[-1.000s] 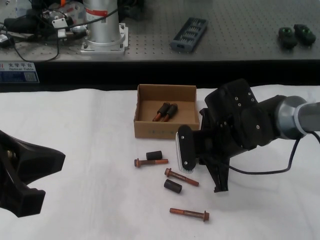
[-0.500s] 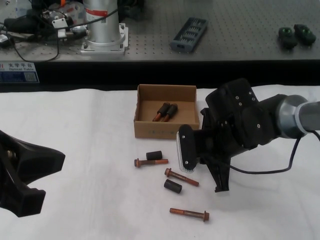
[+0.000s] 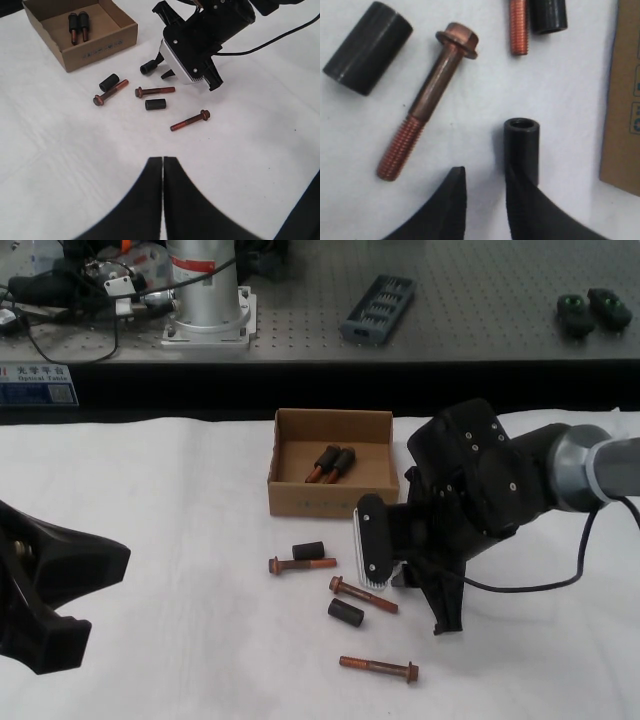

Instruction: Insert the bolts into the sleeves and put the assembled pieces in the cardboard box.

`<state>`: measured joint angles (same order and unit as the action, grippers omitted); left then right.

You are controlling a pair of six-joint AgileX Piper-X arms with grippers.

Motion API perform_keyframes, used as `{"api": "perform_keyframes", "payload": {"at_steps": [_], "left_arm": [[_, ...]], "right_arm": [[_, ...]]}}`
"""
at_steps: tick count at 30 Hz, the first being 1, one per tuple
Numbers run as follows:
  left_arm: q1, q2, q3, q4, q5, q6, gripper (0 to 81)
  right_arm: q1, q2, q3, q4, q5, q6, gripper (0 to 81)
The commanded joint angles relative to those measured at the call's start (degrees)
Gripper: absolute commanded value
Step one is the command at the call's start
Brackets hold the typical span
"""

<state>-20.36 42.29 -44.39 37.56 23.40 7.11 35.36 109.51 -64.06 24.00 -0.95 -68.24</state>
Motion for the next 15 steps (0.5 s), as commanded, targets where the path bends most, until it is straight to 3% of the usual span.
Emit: {"api": "perform_keyframes", "payload": {"at_steps": [1,15], "left_arm": [[0.2,0.0,-0.1,-0.3,-0.2,0.6,0.7],[0.2,0.0,-0.1,-0.3,-0.2,1.1,0.7]], "right_arm": [[0.1,0.4,-0.9,1.3,1.0,0.1,22.4],[0.1,-1.3,-2.1,1.1,1.3,0.1,22.3]]}}
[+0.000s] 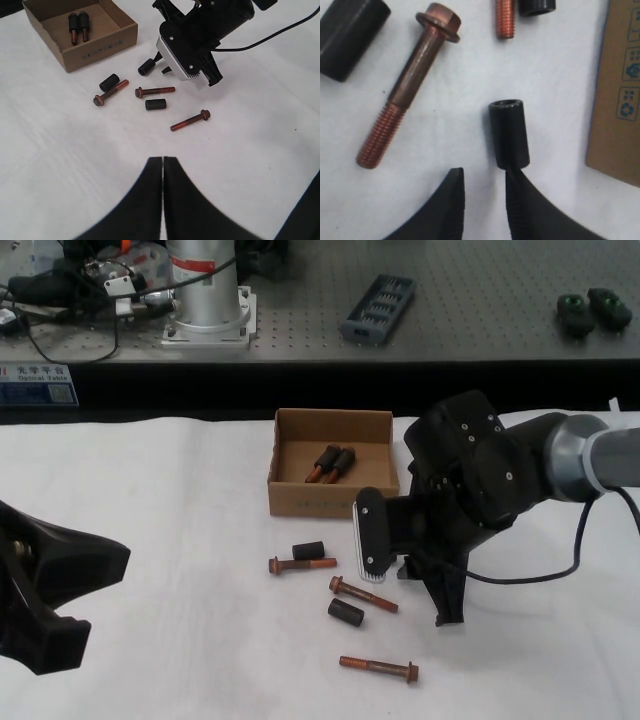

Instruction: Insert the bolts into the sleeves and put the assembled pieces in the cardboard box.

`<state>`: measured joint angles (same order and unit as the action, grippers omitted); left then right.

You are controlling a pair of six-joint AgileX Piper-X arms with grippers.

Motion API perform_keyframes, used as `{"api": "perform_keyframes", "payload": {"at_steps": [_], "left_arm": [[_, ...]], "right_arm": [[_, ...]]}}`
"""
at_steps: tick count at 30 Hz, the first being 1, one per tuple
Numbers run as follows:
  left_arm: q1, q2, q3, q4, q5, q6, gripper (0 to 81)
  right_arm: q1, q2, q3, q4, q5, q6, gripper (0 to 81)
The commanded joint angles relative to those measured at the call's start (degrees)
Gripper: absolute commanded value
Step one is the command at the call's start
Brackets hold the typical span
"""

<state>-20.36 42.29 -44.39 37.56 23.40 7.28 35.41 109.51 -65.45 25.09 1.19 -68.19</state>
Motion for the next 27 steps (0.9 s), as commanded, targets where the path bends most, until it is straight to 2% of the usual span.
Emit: {"api": "perform_keyframes", "payload": {"at_steps": [1,10,27], "left_arm": [[0.2,0.0,-0.1,-0.3,-0.2,1.0,0.7],[0.2,0.0,-0.1,-0.1,-0.2,1.0,0.7],[0.2,0.0,-0.1,0.1,-0.2,1.0,0.7]], "right_arm": [[0.1,-1.3,-0.7,-0.1,-1.2,-0.2,22.3],[0.1,-1.0,-0.7,-7.0,-1.7,-3.6,22.3],[0.1,2.2,-0.7,-8.0,-2.0,-5.1,22.3]]}}
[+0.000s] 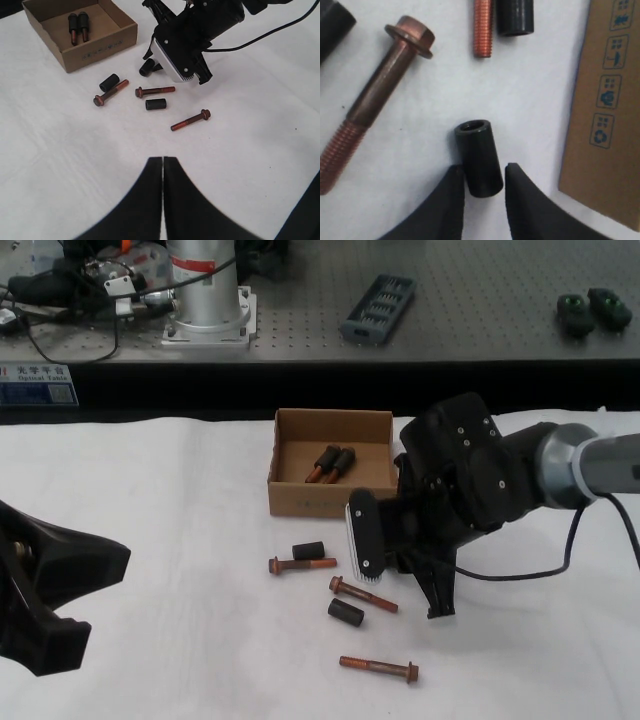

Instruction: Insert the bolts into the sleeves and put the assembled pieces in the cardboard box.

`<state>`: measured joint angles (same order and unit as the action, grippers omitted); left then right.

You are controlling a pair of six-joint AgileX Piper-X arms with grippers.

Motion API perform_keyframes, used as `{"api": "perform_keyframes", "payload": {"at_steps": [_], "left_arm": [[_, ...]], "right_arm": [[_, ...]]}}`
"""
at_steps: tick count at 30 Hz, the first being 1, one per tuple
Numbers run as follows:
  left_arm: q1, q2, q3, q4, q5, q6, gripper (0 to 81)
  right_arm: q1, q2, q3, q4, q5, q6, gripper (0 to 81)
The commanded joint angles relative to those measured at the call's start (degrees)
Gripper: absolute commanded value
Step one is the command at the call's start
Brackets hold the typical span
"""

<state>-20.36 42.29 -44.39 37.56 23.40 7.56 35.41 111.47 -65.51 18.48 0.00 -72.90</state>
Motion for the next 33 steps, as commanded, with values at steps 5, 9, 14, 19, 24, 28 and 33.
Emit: {"api": "perform_keyframes", "payload": {"at_steps": [5,9,14,19,24,28,33], "left_arm": [[0.2,0.0,-0.1,0.1,-0.2,0.7,0.7],[0.2,0.0,-0.1,0.1,-0.2,0.7,0.7],[0.2,0.0,-0.1,0.1,-0.2,0.7,0.7],[0.2,0.0,-0.1,1.5,-0.5,0.7,0.7],[0.2,0.0,-0.1,3.1,-2.8,1.9,0.7],[0.2,0.0,-0.1,3.1,-3.4,1.9,0.7],[0.2,0.0,-0.1,3.1,-3.4,1.8,0.7]], "right_arm": [[0.1,1.0,-1.7,-1.7,-0.8,-1.8,22.3],[0.1,2.1,-2.9,-1.1,-0.8,-1.8,22.3],[0.1,3.3,-4.4,1.8,-1.0,-1.8,22.3],[0.1,4.8,-5.6,5.3,-1.0,-1.8,22.3],[0.1,5.1,-6.2,9.2,-1.0,-1.8,16.4],[0.2,5.1,-6.2,9.3,1.3,-1.8,0.5],[1.8,4.8,-6.2,9.7,10.5,2.2,2.5]]}}
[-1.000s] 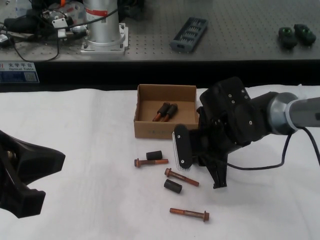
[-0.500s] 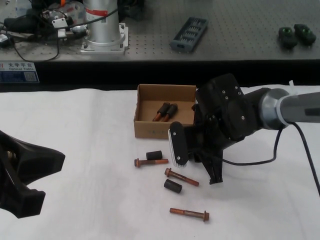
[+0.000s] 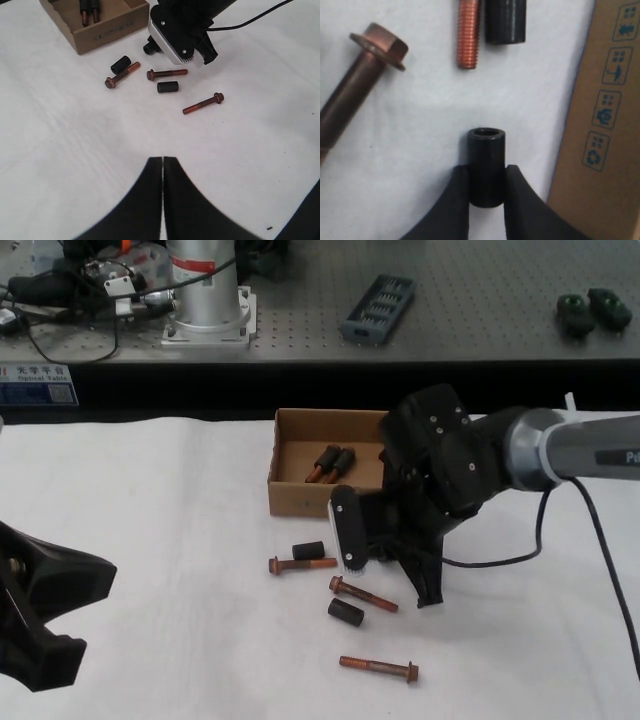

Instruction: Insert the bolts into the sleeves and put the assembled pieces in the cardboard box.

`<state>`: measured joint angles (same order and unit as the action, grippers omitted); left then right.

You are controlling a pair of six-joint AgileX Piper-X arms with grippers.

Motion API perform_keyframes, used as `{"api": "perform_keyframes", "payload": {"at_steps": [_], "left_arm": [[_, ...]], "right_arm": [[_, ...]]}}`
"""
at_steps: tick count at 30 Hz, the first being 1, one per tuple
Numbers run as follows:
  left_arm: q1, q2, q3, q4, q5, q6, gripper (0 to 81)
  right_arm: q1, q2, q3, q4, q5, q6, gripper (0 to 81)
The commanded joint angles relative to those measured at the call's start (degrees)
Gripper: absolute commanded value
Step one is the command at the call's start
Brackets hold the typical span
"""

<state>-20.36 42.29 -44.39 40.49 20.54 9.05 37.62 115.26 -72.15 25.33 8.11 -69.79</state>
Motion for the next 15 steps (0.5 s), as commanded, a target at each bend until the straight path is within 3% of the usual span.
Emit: {"api": "perform_keyframes", "payload": {"at_steps": [1,5,10,15], "left_arm": [[0.2,0.0,-0.1,0.1,-0.5,0.2,0.7],[0.2,0.0,-0.1,0.4,-0.5,0.0,0.7],[0.2,0.0,-0.1,0.5,-0.4,0.0,0.7],[0.2,0.0,-0.1,0.3,4.5,2.7,3.1]], "right_arm": [[-0.1,0.5,0.5,3.3,2.9,1.1,2.7],[1.1,-4.6,0.5,8.8,0.1,14.8,2.7],[1.2,-15.4,0.6,17.2,-13.4,35.8,2.7],[1.2,-25.7,0.6,22.2,-17.2,42.1,2.7]]}}
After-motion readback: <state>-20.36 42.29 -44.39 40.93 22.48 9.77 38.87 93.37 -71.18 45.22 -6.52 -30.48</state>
